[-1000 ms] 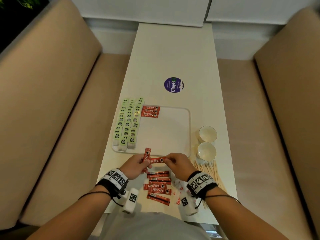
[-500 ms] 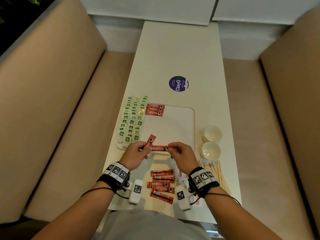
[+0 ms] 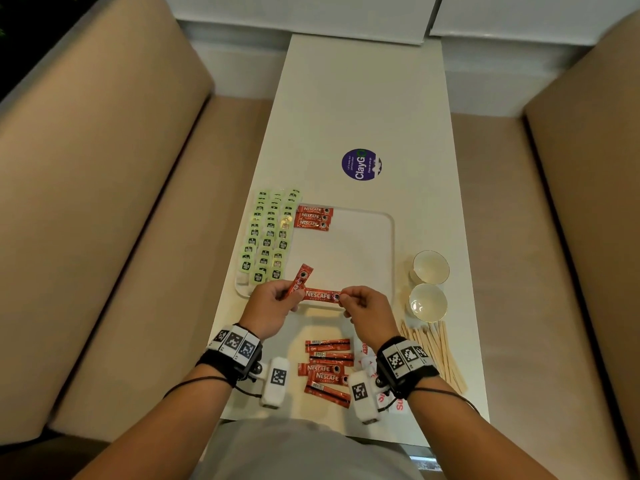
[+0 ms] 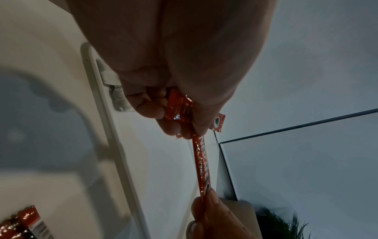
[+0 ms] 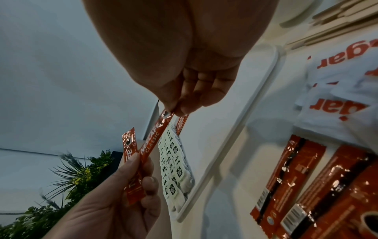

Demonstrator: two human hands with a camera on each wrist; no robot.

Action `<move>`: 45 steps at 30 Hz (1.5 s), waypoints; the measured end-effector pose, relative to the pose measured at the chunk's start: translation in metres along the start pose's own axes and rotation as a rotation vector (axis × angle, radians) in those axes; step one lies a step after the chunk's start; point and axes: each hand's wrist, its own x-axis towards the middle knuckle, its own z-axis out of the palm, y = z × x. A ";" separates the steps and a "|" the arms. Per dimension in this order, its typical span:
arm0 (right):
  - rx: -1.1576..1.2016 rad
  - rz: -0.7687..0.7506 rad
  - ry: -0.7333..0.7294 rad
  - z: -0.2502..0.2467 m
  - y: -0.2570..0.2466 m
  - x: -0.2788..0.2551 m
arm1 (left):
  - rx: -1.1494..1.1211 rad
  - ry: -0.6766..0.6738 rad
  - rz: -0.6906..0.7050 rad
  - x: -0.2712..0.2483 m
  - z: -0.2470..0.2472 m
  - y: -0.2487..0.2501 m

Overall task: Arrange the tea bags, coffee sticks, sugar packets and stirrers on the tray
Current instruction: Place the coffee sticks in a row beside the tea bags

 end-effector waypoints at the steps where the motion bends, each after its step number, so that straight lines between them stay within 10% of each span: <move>1: -0.002 0.002 -0.001 0.001 0.000 0.001 | -0.004 0.004 -0.004 0.001 -0.001 -0.001; 45: -0.290 0.157 0.230 0.060 -0.031 0.186 | -0.202 0.066 -0.158 0.060 -0.057 -0.012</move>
